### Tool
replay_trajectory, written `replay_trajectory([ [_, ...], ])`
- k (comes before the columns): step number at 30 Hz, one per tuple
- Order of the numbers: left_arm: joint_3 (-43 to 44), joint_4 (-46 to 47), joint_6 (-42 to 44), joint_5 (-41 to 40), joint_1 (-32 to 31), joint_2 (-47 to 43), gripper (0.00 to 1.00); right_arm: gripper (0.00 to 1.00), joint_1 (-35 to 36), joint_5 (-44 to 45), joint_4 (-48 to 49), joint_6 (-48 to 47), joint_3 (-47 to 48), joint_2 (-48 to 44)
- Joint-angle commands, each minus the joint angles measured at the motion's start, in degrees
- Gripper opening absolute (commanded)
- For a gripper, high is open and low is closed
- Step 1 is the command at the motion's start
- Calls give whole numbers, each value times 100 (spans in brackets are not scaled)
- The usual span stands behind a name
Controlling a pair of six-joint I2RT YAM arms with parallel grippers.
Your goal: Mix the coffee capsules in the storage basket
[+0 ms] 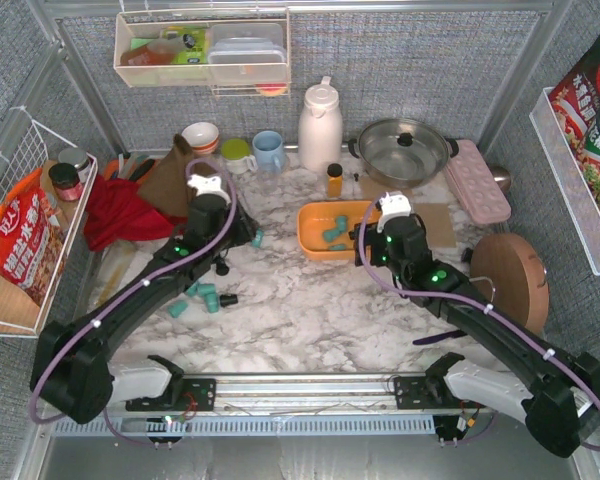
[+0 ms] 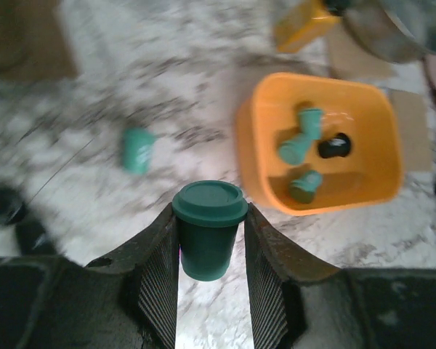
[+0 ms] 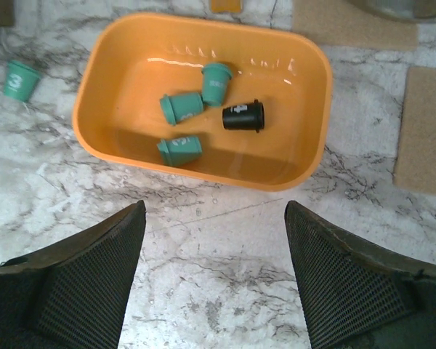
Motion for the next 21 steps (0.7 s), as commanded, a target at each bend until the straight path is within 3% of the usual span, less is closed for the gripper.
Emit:
replay_trajectory([
  [1, 46, 2221, 1217, 1182, -181, 441, 36, 82, -11, -411, -476, 158, 383, -85],
  [6, 109, 3639, 2166, 2319, -507, 1084, 39, 82, -20, -1096, -932, 346, 923, -53],
  [13, -109, 5275, 3480, 3112, -961, 1662, 47, 80, -50, -1488, -1344, 547, 1708, 151],
  [21, -290, 5973, 4472, 3438, -1231, 2086, 50, 73, -351, -2164, -971, 1008, 1957, 511],
])
